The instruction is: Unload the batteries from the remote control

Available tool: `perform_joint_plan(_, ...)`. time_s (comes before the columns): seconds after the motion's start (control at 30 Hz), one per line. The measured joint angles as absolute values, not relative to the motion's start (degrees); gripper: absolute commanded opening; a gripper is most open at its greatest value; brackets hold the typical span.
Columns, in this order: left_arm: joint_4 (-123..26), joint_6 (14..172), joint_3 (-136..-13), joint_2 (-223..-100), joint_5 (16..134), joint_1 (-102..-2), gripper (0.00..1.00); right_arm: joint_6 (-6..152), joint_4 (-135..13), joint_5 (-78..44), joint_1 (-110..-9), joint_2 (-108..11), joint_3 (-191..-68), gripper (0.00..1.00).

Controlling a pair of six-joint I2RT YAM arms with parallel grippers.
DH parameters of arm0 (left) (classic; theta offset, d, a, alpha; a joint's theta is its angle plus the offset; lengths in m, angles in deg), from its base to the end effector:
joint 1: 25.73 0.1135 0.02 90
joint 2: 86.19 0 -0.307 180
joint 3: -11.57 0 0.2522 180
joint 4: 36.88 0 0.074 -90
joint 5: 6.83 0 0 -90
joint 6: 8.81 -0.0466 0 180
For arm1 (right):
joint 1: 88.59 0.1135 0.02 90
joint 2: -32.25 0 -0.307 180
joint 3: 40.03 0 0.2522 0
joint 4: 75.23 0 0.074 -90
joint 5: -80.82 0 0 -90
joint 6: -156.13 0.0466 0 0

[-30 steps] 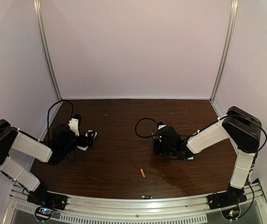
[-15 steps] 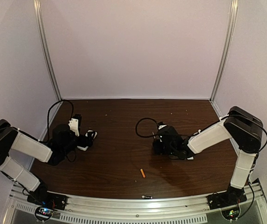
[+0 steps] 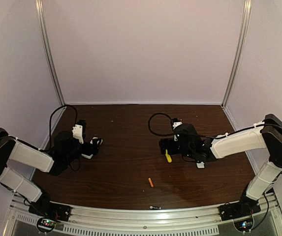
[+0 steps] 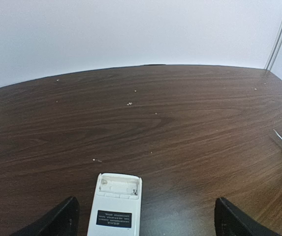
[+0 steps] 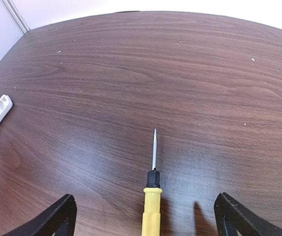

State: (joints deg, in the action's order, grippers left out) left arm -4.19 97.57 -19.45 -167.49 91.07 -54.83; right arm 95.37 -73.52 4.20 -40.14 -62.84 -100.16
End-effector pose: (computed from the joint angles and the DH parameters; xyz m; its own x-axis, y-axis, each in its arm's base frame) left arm 0.2209 -0.1156 0.1867 -0.3569 -0.1210 -0.9263 0.2779 0.9329 -0.2290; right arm 0.2400 0.2545 0.2035 -0.6411 -0.0069 -0.7674 -0.3344 0.9026 0.2712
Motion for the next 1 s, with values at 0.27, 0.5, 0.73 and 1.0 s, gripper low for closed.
perform_joint_plan(0.27,-5.3,97.57,-19.43,-164.89,91.45,-56.18,0.97,93.31,-70.33,6.37,-40.14,-56.94,-98.8,1.0)
perform_joint_plan(0.5,-8.93,97.61,-19.43,-158.97,94.2,-56.71,0.97,89.58,-66.02,12.66,-40.18,-50.08,-98.34,1.0)
perform_joint_plan(0.73,-17.56,96.06,-21.11,-152.32,103.88,-56.71,0.98,85.42,-64.16,21.21,-42.41,-43.19,-98.28,1.0)
perform_joint_plan(1.0,-21.76,89.0,-26.73,-151.66,113.41,-52.03,0.97,78.95,-66.0,27.44,-51.02,-38.36,-95.54,1.0)
